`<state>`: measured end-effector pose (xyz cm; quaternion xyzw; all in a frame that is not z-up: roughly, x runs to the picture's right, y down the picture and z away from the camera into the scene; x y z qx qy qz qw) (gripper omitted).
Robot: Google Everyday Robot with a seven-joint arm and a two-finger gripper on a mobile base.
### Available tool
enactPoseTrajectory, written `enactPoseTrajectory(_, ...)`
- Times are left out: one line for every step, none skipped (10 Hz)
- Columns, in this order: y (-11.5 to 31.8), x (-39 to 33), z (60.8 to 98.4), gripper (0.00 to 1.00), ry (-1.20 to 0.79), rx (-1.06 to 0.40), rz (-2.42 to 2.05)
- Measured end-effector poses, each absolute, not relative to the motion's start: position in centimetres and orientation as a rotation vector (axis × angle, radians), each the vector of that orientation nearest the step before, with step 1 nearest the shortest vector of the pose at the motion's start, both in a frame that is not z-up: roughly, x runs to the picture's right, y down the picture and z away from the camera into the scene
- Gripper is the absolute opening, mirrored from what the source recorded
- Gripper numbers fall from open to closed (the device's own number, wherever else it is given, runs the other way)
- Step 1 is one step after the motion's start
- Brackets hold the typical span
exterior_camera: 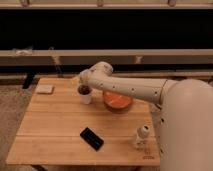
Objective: Place the pepper in the ceramic cup
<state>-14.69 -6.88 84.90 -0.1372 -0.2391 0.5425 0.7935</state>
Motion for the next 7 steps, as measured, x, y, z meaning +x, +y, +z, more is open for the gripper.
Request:
enactPoseTrajectory(-7.07, -14.46, 84.65, 0.80, -0.533, -0.324, 1.168)
enactPoseTrajectory(-7.22, -14.09, 84.53, 0.80, -0.555, -0.362, 1.168)
enactPoseTrajectory(-7.40, -13.95, 84.33, 0.80, -0.572, -0.395, 1.162)
enactPoseTrajectory(-7.29, -14.05, 84.30, 0.80, -0.588, -0.440, 1.151)
enactPoseTrajectory(-7.34, -14.23, 84.03, 0.80, -0.609, -0.482, 1.142)
enactPoseTrajectory(-7.33, -14.14, 83.95, 0.80, -0.620, -0.501, 1.138)
enactPoseTrajectory(-7.41, -14.08, 83.75, 0.80, -0.635, -0.520, 1.135)
